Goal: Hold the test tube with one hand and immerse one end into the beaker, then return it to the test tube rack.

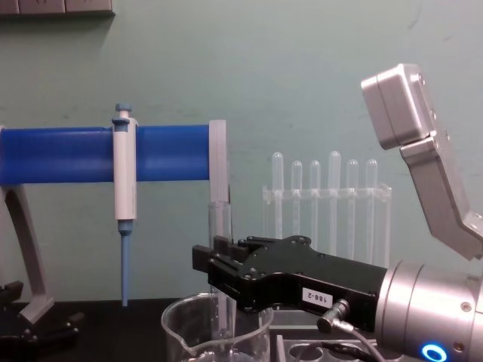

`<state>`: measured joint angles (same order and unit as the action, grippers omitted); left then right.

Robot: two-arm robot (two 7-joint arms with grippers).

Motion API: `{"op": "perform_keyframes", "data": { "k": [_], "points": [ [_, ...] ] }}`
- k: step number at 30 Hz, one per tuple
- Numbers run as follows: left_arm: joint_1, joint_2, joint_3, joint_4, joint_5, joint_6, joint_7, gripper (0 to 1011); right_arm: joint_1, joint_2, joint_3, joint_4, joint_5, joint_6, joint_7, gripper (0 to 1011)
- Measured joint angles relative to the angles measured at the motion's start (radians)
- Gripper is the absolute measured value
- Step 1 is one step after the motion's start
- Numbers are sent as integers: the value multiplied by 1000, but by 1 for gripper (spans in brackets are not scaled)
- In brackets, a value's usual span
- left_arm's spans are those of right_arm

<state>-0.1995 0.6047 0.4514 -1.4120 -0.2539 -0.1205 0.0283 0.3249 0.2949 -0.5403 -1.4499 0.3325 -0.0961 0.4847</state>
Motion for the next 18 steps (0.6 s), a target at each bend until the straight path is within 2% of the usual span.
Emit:
{"op": "perform_keyframes", "data": {
  "k": [18],
  "points": [
    [0,0,0,0,0,0,0,1000,2,1,-2,2,2,1,0,236]
  ]
}}
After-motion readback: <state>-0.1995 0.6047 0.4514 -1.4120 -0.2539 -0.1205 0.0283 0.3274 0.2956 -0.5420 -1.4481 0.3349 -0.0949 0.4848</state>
